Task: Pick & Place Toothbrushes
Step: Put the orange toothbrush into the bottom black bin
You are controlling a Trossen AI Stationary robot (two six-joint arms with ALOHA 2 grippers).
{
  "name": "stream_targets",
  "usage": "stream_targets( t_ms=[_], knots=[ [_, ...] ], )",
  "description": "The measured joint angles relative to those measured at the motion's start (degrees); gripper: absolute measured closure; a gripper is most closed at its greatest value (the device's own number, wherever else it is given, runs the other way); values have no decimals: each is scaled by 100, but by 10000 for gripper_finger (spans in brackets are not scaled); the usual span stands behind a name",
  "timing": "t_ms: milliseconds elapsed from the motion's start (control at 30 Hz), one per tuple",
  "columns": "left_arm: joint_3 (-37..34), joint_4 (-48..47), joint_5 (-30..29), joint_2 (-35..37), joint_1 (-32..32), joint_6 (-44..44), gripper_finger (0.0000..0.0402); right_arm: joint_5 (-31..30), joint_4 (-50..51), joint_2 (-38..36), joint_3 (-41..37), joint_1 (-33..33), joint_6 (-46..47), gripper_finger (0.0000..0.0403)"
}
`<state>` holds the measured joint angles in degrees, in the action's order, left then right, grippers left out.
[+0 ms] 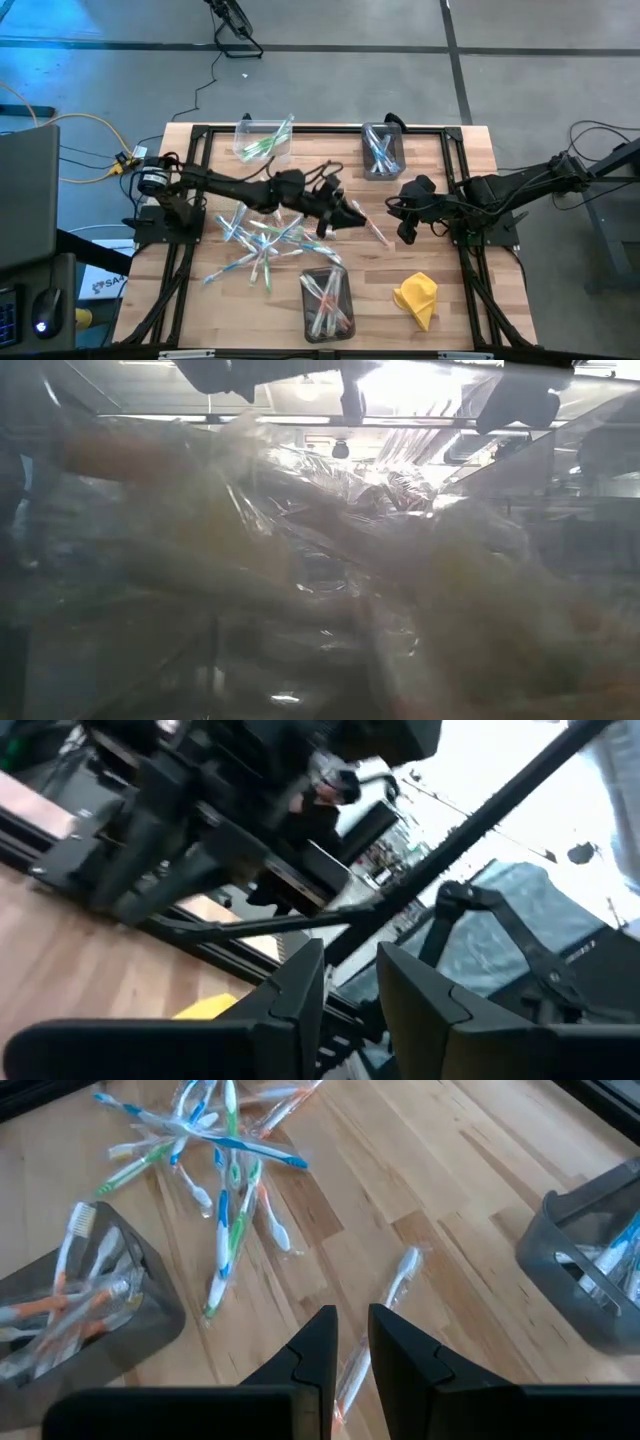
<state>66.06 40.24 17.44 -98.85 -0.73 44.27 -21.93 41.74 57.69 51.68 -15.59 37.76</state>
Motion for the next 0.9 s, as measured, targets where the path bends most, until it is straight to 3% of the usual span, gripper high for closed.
stream_targets(
  t_ms=[167,300,433,600,900],
  knots=[
    [-1,-118,45,0,285,248,309,-103,4,0,1,2,-2,350],
    [0,-128,480,0,506,234,309,-281,1,0,0,2,-31,350],
    [0,-56,552,-2,616,-149,309,-418,-3,0,0,2,-44,350],
    [0,-206,174,184,592,-852,309,-698,-9,0,0,2,59,350],
    [-3,-2604,-910,1256,558,-2176,309,-1225,-90,341,2,41,589,350]
  ],
)
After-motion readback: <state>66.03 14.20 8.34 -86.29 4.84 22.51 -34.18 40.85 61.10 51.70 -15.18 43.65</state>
